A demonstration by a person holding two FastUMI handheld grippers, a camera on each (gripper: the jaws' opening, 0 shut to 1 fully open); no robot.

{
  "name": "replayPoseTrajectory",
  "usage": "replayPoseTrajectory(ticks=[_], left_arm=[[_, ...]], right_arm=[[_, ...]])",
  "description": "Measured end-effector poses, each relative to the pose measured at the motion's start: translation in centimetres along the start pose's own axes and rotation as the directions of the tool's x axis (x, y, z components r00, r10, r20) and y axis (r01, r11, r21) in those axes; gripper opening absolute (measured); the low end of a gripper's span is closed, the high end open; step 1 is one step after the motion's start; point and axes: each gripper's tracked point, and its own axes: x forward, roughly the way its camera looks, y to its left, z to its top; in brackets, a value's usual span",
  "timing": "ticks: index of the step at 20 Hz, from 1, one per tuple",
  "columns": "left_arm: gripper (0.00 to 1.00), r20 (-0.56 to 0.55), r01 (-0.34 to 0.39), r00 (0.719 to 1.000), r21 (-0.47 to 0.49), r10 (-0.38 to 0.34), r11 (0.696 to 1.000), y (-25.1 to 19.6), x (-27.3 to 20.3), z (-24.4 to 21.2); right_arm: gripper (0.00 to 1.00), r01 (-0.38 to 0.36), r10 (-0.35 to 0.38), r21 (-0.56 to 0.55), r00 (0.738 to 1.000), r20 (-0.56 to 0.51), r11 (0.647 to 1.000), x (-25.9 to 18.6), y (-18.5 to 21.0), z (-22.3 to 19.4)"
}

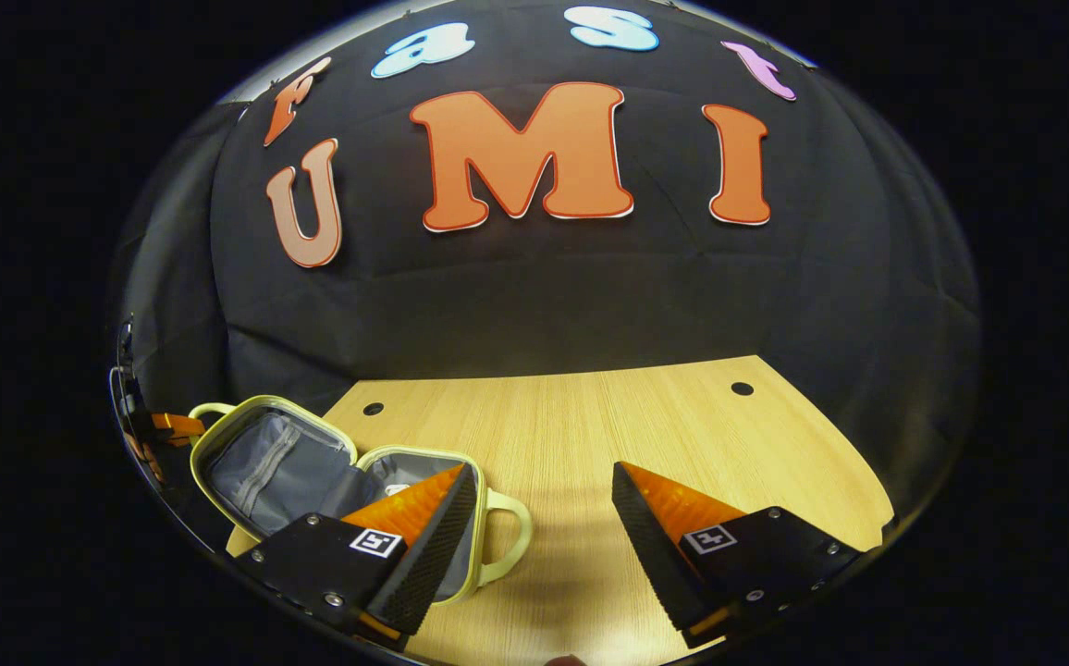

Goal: First open the suitcase, pack the skin care products into it, and then close the suitcase.

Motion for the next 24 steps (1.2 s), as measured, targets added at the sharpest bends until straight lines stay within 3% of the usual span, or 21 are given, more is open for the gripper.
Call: replayPoseTrajectory(ticks=[4, 12, 24], left_arm=[[0.00, 0.036, 0.016, 0.999, 0.149, -0.022, 0.989, -5.5, -2.3, 0.7], [0.01, 0.023, 0.122, 0.990, 0.314, -0.136, 0.942, -16.0, -5.4, -0.8], [0.01, -0.143, 0.320, 0.947, 0.407, -0.286, 0.856, -28.2, -5.6, -9.1]], right_arm=[[0.95, -0.021, 0.021, -0.004, 1.000, 0.006, 1.000, -0.1, -0.6, 0.2], [0.95, -0.043, 0.044, -0.004, 0.999, 0.026, 0.999, -0.1, -2.4, 0.1], [0.95, -0.039, 0.039, 0.016, 0.999, 0.003, 0.999, -0.2, -5.4, -1.4]])
